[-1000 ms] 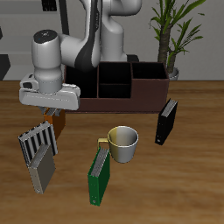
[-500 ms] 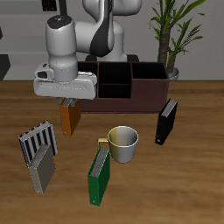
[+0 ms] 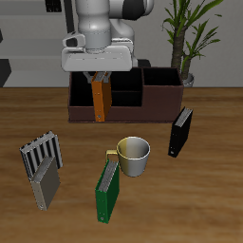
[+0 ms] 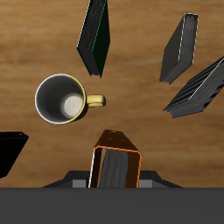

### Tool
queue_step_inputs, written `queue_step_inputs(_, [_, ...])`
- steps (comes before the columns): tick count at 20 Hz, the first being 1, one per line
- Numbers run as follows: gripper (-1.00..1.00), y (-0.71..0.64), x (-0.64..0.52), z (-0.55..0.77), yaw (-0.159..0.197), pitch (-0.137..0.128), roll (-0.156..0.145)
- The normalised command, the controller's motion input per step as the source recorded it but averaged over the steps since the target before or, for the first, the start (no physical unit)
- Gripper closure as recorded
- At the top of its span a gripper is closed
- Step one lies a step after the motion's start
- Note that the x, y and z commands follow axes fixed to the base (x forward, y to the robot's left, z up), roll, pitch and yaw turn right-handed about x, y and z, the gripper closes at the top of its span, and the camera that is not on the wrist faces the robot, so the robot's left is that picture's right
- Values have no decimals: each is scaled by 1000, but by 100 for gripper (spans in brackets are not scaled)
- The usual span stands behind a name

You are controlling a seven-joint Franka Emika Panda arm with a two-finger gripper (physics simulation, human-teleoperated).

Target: Place the orange book into the back desk caddy's back compartment

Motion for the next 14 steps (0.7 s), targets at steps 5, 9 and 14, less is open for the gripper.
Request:
queue_step_inputs(5, [100,367,-114,847,-2,-62,7])
queue_step_inputs(9, [100,138,-158,546,-32,-43,-21])
queue_step_inputs(14, [100,156,-390,382,-46,-8,-28])
